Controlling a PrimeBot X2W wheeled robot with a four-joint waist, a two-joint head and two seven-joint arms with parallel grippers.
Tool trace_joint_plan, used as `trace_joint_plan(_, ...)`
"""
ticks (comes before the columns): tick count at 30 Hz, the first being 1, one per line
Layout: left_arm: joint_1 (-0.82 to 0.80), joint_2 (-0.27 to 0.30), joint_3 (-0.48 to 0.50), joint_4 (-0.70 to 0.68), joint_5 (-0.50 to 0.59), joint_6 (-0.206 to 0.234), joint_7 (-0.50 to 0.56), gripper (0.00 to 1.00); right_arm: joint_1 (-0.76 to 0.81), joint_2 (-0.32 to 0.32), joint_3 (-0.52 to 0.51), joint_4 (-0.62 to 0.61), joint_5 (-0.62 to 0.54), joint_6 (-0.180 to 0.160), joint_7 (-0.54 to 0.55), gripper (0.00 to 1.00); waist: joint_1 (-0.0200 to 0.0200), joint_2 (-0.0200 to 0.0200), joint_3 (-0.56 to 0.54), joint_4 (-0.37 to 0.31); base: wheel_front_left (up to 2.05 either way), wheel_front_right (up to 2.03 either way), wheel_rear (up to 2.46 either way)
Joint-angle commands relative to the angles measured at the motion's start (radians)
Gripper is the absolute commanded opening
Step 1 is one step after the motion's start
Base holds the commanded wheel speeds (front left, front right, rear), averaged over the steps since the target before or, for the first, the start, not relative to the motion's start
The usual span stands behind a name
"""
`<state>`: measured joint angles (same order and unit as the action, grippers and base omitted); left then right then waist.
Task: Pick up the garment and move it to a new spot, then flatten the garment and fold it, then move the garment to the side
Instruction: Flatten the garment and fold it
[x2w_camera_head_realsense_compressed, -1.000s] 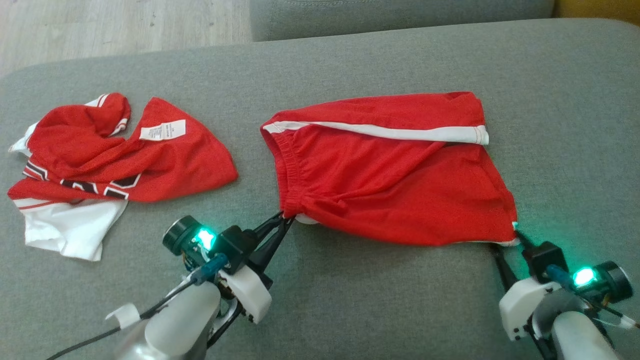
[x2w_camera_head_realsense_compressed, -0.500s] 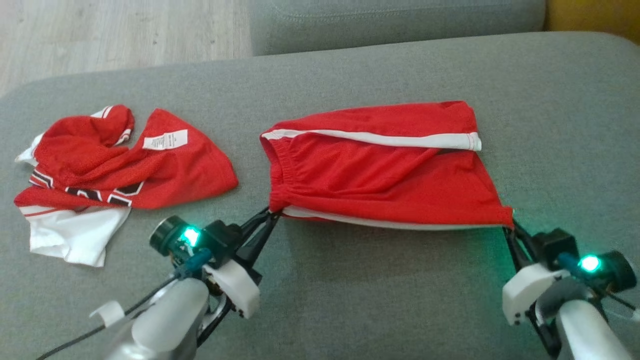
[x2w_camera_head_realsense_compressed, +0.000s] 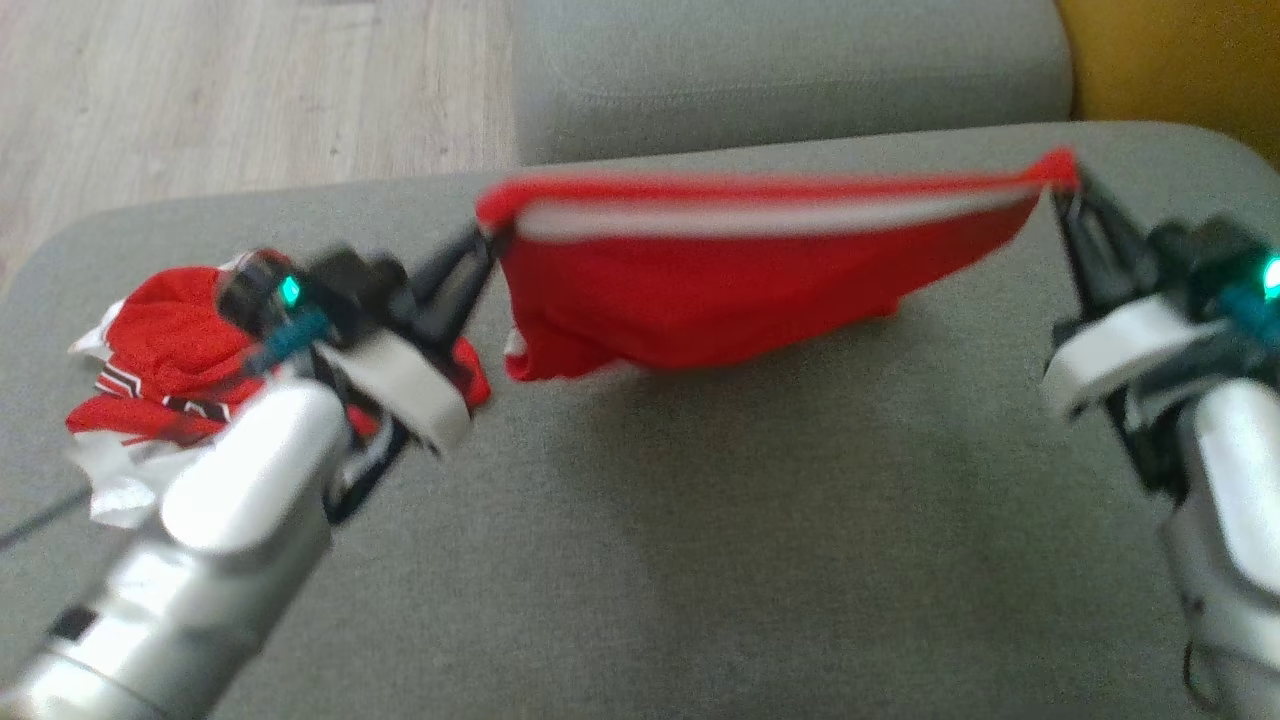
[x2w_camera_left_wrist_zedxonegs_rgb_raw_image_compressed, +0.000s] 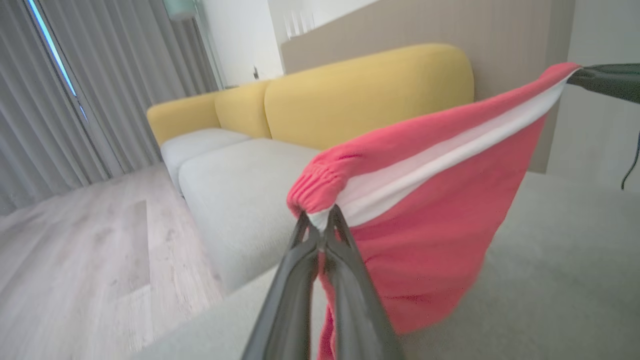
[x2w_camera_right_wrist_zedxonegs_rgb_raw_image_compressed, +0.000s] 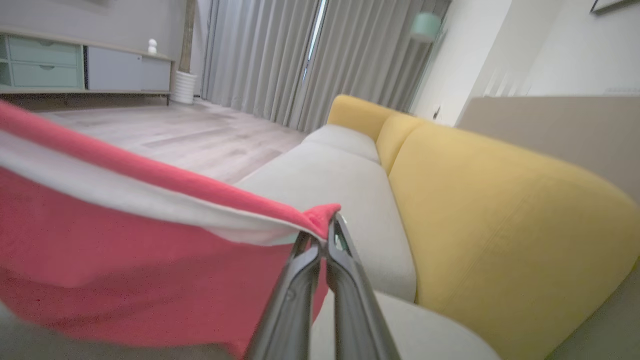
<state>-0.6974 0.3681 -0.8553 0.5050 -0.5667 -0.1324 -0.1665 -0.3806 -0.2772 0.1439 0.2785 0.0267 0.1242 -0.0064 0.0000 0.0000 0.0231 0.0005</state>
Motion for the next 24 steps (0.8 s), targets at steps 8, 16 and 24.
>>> trace_joint_plan(8, -0.145, 0.072, 0.142, -0.112, -0.041, 0.045, -0.026, 0.0, -0.154, -0.03, -0.031, -0.081, 0.028, 0.007, -0.009, 0.0, 0.0, 0.0, -0.063, -0.013, 0.0, 0.0, 0.0)
trace_joint_plan(16, 0.014, 0.15, 0.155, -0.374, -0.072, 0.139, 0.022, 0.0, 0.002, -0.037, -0.076, -0.265, 0.054, 0.007, 0.094, 0.0, 0.0, 0.0, -0.089, -0.044, 0.0, 0.0, 0.0)
trace_joint_plan(24, 0.057, 0.211, 0.189, -0.583, -0.101, 0.212, 0.104, 0.0, 0.046, -0.019, -0.116, -0.428, 0.059, 0.007, 0.211, 0.0, 0.0, 0.0, -0.055, -0.066, 0.0, 0.0, 0.0)
